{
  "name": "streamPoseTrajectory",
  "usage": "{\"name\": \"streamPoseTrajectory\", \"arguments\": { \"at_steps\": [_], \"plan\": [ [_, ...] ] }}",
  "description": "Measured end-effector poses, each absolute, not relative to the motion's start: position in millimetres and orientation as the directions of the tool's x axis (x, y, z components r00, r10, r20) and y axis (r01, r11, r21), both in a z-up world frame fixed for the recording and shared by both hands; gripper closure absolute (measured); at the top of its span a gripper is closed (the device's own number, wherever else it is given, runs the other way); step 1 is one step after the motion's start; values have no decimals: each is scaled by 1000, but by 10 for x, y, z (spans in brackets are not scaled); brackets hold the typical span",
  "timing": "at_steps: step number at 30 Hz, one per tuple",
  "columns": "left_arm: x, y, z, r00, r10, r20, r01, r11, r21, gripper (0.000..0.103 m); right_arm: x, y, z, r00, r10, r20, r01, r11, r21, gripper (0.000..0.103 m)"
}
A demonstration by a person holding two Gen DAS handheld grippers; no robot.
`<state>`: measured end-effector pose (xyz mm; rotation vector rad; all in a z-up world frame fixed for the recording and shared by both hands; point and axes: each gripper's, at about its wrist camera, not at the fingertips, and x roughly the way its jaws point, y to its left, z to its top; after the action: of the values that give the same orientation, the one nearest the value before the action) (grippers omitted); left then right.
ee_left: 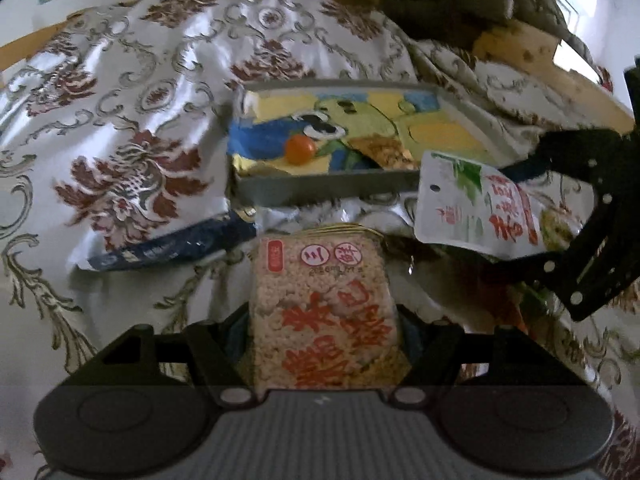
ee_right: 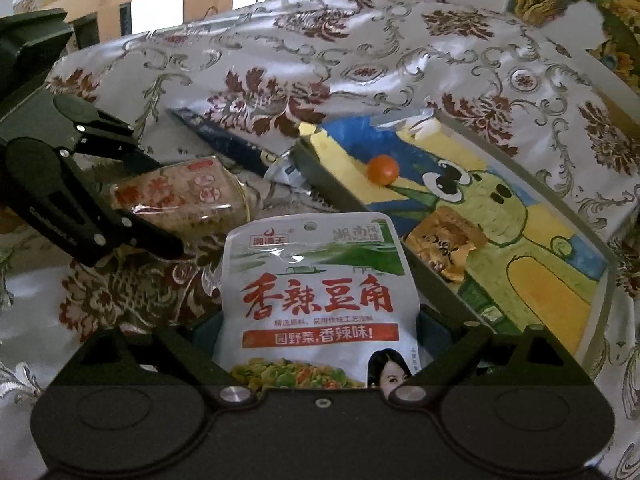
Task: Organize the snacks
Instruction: 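Lower the rice-cake bar and bean packet into the frog tray with both tools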
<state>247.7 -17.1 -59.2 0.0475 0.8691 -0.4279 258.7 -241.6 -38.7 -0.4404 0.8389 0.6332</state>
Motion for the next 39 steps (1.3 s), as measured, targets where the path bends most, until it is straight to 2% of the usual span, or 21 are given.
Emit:
{"name": "streamPoseTrajectory", "arguments": {
  "at_steps": [7, 15, 24, 31, 39],
  "plan": [
    [2585, -113, -450, 624, -357, -695, 355, 922, -154, 27, 2649, -2470, -290, 556, 339, -759, -629, 769, -117, 8],
    [3262, -333, -256, 686, -383, -619, 360, 918, -169, 27, 3111, -2640, -218, 635, 312, -707, -531, 841, -105, 8],
    [4152, -829, -397, 706, -424, -568, 366, 904, -221, 27, 3929, -3005, -394, 698, 215, -683, -303, 953, -10, 8],
    [4494, -1062, -639, 673, -388, -629, 314, 921, -232, 27, 4293, -3195, -574, 691, 129, -712, -160, 987, 24, 8],
    [4593, -1133, -799, 639, -308, -705, 248, 950, -189, 27, 4485, -3191, -719, 642, 56, -764, -99, 995, -10, 7]
  ]
}}
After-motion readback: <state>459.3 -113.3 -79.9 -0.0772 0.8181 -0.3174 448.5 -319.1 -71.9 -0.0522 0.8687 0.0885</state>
